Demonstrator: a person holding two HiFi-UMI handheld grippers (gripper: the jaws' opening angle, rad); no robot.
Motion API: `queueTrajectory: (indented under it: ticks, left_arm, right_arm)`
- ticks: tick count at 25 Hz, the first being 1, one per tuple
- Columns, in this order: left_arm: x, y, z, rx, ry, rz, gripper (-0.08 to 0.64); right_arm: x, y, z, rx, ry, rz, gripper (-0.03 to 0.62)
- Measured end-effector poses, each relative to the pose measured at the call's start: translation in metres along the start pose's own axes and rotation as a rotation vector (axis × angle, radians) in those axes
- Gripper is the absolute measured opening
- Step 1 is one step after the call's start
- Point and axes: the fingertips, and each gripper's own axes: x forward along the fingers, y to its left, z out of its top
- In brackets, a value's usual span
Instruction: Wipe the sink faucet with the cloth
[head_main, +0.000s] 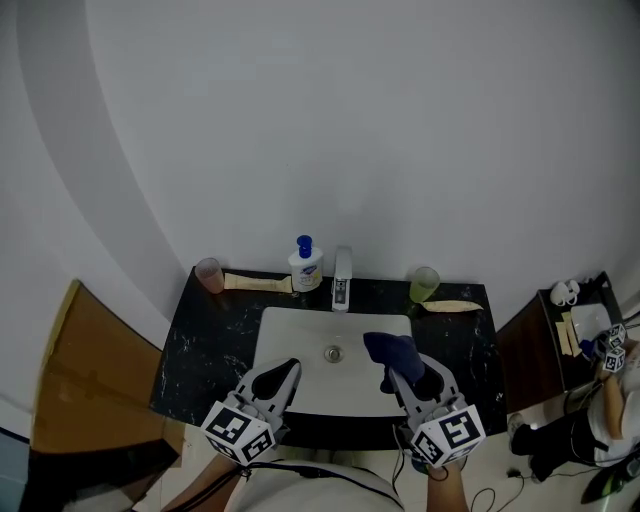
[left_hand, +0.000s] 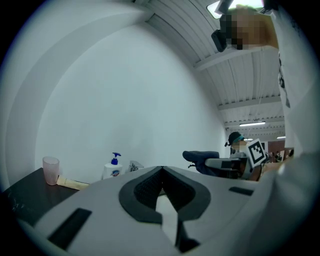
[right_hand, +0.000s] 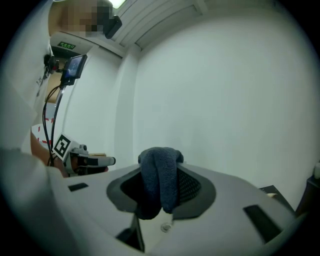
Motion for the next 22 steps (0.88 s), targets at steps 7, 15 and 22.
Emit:
queueTrajectory:
  ticks: [7, 15, 22]
  left_arm:
    - [0.004, -0.002, 0.008, 0.013, -0.002, -0.002, 0.002]
    - [0.003, 0.007, 0.006, 0.011, 0.002, 0.008, 0.002]
    - [0.0, 0.014, 0.01, 0.015, -0.006, 0.016, 0.002]
  right_arm:
    - [-0.004, 0.0, -0.005, -0.029, 0.016, -0.028, 0.123]
    - [-0.003, -0.004, -0.004, -0.028, 0.023, -0.042, 0.123]
    - [0.006, 0.004, 0.0, -0.045, 0.016, -0.026, 0.123]
